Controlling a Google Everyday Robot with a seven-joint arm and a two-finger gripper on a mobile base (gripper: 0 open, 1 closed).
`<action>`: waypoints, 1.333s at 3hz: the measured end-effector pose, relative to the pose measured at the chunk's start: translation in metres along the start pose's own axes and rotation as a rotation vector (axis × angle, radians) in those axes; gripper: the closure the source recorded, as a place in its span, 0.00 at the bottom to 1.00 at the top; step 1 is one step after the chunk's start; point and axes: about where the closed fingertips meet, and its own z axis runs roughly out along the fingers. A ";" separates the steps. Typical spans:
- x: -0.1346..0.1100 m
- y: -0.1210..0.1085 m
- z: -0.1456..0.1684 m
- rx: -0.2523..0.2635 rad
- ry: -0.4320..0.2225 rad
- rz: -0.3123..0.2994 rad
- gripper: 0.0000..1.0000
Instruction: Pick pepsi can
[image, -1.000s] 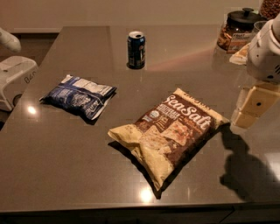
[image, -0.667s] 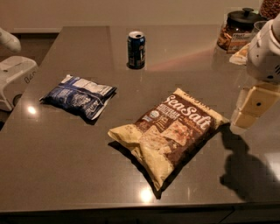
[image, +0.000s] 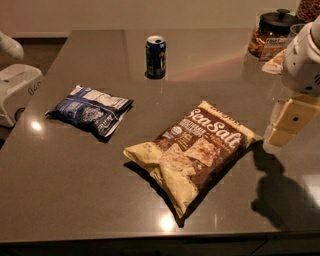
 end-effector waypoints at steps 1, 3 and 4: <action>0.000 0.000 0.000 0.000 0.000 0.000 0.00; 0.000 0.000 0.000 0.000 0.000 0.000 0.00; 0.000 0.000 0.000 0.000 -0.001 -0.001 0.00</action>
Offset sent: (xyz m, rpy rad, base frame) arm 0.0064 0.0226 -0.0343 0.1298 0.3133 0.2631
